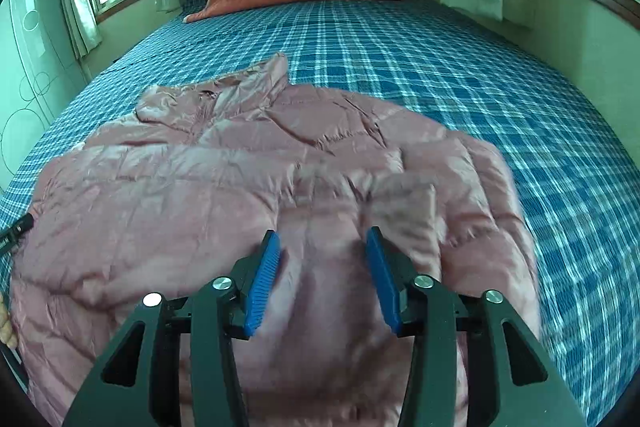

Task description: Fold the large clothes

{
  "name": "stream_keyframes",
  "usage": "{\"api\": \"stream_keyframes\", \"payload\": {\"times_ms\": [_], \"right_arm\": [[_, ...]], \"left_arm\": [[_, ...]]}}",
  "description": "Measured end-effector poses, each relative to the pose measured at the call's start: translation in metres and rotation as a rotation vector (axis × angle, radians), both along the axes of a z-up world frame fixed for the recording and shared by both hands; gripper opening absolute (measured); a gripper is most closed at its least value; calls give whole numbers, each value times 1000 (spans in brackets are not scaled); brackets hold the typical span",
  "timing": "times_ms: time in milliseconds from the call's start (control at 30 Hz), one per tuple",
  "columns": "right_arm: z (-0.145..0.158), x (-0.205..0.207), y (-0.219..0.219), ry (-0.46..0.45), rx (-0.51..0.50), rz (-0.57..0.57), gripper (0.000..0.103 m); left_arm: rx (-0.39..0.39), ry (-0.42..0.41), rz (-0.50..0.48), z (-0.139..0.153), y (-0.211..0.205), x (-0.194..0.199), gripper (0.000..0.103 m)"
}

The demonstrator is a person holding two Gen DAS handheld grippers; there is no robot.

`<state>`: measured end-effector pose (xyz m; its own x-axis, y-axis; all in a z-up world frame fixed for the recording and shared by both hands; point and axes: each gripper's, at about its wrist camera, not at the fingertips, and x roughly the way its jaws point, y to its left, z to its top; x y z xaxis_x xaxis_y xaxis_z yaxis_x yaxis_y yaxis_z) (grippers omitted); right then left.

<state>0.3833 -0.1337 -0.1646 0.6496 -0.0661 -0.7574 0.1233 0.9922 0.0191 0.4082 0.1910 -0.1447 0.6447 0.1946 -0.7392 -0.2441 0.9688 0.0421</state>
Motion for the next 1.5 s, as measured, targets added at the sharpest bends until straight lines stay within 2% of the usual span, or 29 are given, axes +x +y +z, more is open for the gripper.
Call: {"api": "stream_keyframes", "payload": {"times_ms": [67,167,267,500,667,833,1033,1200,1267,1500], "right_arm": [[-10,-1,3,-9,-27,23,54],[1,-14,1,-13,13,18,54],[14,-46,-7,-37,56,11,55],[14,-141,-35,-11,94,-42,55],[10,-213,-59,6,104,-116,55],[3,-267,-81,20,122,-177,55],[-5,-317,-103,21,164,-239,56],[-13,-353,-114,19,229,-263,56],[-15,-365,-115,15,253,-271,60],[-22,-388,-116,-6,346,-287,60]], "left_arm": [[5,62,-35,-16,-3,6,74],[-33,51,-15,-8,3,2,74],[-64,46,-30,2,9,-16,74],[-121,35,-27,13,23,-106,74],[-137,32,30,13,40,-180,74],[-164,41,103,12,58,-244,74],[-245,56,186,6,78,-308,74],[-308,53,235,3,87,-337,74],[-357,52,253,2,89,-349,74],[-510,66,286,-8,84,-372,74]]}}
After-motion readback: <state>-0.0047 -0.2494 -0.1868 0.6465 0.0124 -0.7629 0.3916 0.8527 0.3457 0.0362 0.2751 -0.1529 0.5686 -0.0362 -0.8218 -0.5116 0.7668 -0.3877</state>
